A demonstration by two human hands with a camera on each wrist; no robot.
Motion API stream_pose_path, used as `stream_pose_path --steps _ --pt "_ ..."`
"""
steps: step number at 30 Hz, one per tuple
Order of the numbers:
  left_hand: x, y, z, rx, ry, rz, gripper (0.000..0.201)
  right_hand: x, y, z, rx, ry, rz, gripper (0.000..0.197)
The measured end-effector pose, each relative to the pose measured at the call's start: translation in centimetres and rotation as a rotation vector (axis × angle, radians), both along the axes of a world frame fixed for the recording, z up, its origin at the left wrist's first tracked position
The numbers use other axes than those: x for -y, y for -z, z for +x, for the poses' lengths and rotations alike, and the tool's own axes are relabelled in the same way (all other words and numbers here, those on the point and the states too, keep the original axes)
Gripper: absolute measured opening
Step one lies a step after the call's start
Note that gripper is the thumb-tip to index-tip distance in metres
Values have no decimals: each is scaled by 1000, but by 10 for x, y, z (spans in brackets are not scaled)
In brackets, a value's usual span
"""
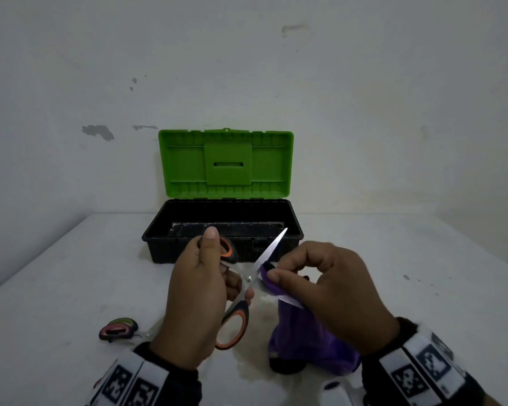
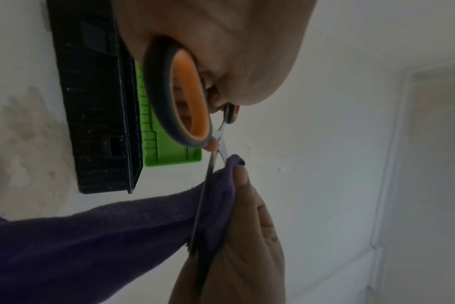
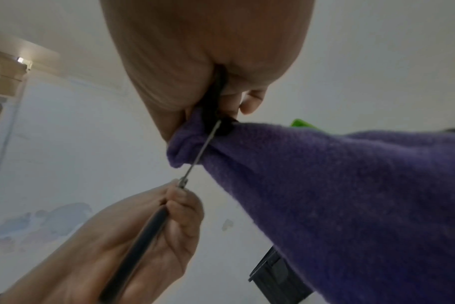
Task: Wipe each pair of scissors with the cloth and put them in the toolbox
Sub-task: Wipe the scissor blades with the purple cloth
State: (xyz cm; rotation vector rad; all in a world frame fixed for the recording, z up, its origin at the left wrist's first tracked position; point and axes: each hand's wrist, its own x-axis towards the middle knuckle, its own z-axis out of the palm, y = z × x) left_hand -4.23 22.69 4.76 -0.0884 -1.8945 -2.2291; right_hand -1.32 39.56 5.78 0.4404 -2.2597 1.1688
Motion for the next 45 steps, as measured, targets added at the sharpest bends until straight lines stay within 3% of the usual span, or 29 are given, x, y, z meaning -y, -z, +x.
stream_pose_path --steps 5,13,24,28,40,45 --pt "-5 -2 -3 68 30 49 45 8 -3 2 -3 -38 -14 17" --pt "-13 -5 2 146 64 135 42 6 2 -5 -43 123 -31 18" --pt "-15 -2 1 260 77 144 43 -1 -3 -4 -21 127 -76 17" --pt "-17 -3 2 274 93 161 43 -9 -1 -11 -66 201 -152 17" --pt "-16 -6 5 221 103 82 46 -10 -3 -5 -81 151 -162 16" --pt "-18 -8 7 228 100 88 52 -18 -3 -12 -90 225 -197 17"
